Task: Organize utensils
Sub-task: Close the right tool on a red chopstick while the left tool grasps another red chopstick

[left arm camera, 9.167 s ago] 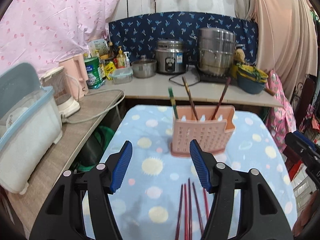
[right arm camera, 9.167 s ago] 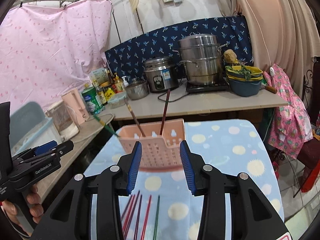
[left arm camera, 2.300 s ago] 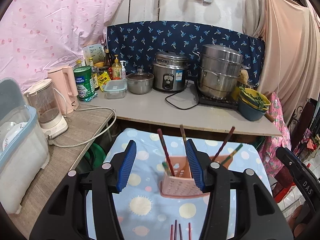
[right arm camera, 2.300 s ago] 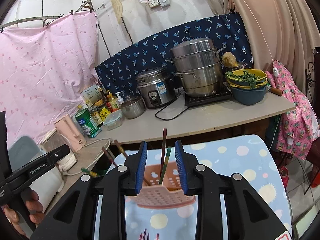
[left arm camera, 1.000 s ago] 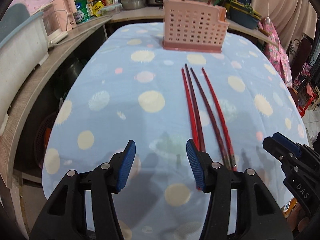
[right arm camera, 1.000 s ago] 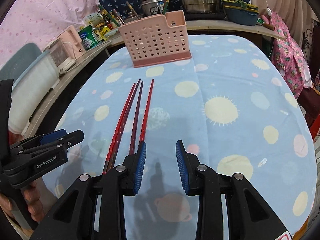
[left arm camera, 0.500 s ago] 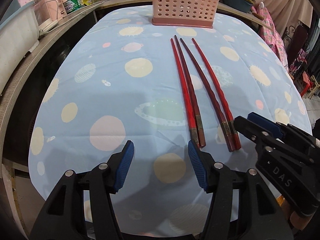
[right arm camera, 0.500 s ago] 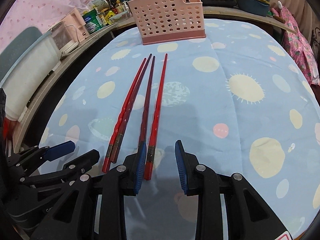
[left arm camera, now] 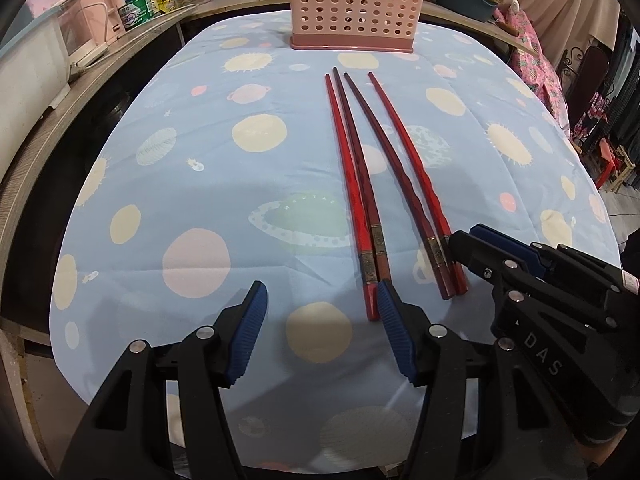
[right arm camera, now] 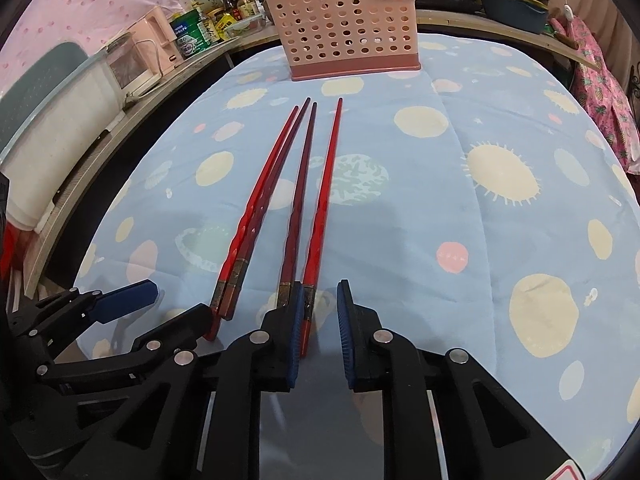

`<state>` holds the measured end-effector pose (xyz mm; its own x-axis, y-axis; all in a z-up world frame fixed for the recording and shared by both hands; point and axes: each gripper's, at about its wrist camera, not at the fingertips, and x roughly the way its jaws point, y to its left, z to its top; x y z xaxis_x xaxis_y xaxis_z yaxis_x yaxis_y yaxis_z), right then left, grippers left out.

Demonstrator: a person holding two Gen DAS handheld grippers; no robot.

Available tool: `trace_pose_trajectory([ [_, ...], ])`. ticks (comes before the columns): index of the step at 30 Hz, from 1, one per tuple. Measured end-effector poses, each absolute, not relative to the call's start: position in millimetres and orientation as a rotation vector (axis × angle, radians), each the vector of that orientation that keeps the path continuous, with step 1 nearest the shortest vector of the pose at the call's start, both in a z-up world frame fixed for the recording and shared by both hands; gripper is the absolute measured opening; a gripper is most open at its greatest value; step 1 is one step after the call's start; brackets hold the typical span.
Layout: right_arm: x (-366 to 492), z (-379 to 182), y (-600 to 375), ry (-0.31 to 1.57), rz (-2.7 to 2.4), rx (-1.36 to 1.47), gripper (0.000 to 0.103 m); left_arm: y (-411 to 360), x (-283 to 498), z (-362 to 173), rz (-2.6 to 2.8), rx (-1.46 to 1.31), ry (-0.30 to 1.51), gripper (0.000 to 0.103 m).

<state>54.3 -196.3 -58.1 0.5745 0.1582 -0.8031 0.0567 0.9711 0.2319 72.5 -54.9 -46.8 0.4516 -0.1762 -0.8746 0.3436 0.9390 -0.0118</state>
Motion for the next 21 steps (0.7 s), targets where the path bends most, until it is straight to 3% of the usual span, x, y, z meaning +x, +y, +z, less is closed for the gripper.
trace_pose_trajectory([
  [21,60.1,-62.0,-189.7,0.984,0.085,0.23,0.012,-50.7,79.1,-48.9,-0.299,0.168,1.059,0.055],
])
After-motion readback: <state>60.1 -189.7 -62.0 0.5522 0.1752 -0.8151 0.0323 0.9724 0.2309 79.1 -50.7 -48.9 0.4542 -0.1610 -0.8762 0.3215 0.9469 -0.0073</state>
